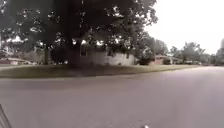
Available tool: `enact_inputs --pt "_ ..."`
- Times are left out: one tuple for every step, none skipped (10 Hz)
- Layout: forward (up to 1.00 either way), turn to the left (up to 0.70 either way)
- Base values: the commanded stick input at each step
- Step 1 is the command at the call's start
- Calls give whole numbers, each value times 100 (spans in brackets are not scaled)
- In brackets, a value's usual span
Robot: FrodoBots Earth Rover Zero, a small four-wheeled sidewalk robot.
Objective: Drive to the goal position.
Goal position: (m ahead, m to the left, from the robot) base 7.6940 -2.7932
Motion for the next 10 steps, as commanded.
enact_inputs --pt "100 0" --pt "100 0" --pt "100 0" --pt "100 -20" --pt "100 -40" --pt "100 -40" --pt "100 -40" --pt "100 -40" --pt "100 -40" --pt "100 -40"
